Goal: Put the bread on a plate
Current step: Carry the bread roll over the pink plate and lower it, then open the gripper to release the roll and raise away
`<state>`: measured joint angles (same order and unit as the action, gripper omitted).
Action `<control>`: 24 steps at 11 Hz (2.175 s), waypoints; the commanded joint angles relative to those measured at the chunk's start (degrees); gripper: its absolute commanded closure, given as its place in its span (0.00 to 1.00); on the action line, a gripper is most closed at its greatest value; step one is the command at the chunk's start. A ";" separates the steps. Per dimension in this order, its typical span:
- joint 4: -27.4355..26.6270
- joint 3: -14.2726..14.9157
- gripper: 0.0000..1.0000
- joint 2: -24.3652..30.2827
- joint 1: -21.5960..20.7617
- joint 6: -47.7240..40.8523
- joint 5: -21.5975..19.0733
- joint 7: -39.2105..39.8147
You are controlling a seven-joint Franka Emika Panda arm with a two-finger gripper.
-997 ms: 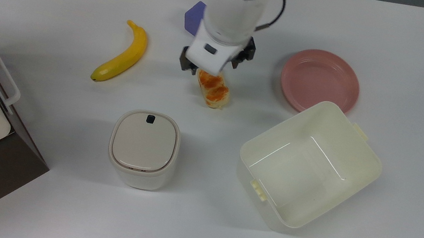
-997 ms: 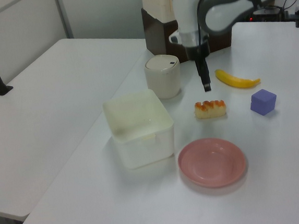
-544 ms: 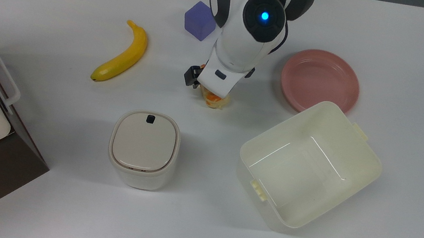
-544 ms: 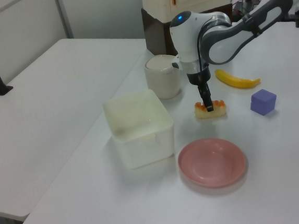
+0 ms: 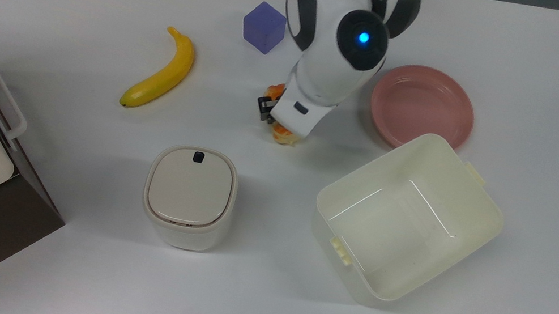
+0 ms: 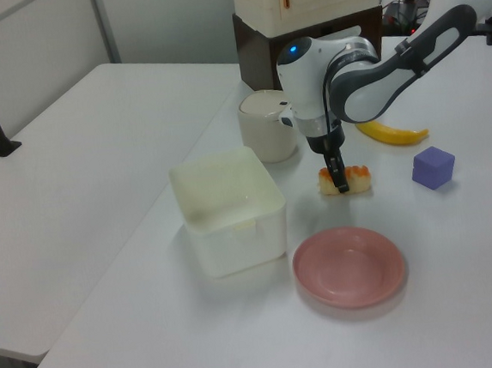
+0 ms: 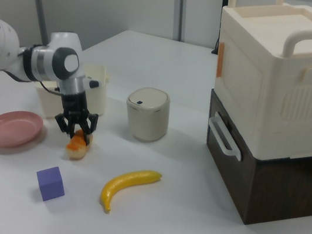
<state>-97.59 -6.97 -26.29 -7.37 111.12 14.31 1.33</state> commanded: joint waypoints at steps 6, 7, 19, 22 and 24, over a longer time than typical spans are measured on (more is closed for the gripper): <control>2.67 0.20 0.55 8.98 -16.76 -4.96 -5.43 -16.22; 3.28 0.20 0.55 7.58 -19.67 -3.99 -5.52 -20.62; 7.50 1.08 0.00 9.29 -19.91 -10.10 -5.43 -31.83; 7.33 0.99 0.00 16.69 -9.28 -15.92 -5.52 -28.86; 7.50 1.08 0.00 17.67 -0.50 -16.20 -6.30 -20.88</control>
<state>-87.91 -5.72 -10.39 -15.64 95.01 9.27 -26.43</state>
